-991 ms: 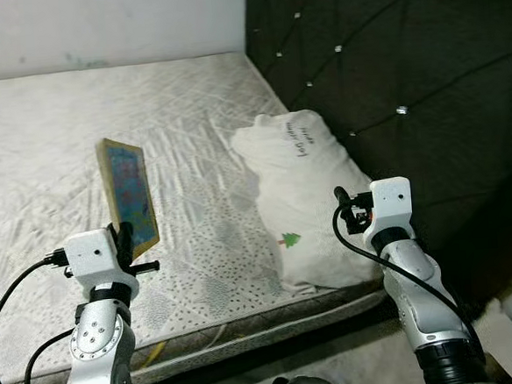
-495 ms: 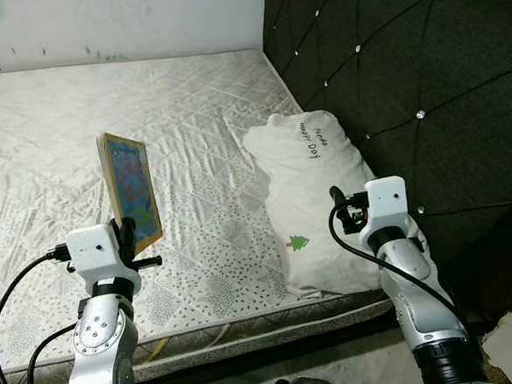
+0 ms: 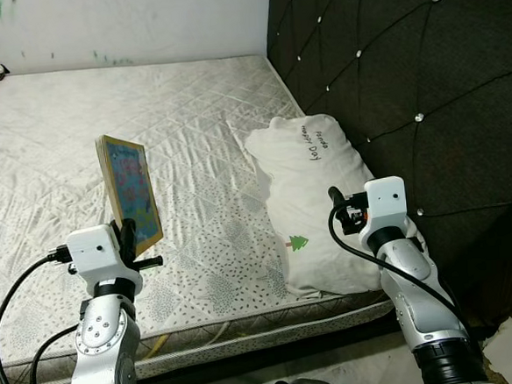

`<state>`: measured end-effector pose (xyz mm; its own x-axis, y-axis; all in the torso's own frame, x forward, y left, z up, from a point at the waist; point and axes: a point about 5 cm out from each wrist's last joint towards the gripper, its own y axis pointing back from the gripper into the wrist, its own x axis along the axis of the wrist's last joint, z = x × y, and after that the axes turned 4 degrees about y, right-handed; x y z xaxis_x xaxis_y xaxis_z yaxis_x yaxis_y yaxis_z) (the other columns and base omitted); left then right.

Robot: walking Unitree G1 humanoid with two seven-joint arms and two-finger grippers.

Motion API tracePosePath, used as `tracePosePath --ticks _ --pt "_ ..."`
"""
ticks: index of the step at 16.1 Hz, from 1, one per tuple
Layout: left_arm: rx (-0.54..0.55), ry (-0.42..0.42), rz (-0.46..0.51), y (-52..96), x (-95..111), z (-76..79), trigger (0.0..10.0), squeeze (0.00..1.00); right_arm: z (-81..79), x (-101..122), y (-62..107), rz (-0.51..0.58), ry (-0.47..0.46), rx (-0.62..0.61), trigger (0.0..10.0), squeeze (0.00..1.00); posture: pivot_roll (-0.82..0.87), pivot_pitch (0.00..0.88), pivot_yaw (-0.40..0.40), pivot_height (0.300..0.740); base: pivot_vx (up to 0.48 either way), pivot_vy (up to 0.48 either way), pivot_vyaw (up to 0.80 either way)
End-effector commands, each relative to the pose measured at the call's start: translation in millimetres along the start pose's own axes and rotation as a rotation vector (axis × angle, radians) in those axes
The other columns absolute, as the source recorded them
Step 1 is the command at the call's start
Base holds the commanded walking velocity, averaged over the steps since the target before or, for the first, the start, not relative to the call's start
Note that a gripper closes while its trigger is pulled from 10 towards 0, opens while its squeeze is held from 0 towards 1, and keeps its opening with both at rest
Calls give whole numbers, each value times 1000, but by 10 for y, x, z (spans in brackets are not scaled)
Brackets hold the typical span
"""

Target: Clean up the room

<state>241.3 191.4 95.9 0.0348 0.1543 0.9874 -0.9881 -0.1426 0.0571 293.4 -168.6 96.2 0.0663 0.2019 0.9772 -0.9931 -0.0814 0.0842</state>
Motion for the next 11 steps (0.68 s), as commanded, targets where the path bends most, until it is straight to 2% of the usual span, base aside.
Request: tracePosePath --ticks 1,11 --pt "-8 7 31 -33 73 22 10000 0 14 35 -22 11 -1 2 10000 0 50 0 -34 740 0 0 0" --pt "5 17 28 -35 63 12 10000 0 -12 44 -38 20 5 25 10000 0 53 0 -37 740 0 0 0"
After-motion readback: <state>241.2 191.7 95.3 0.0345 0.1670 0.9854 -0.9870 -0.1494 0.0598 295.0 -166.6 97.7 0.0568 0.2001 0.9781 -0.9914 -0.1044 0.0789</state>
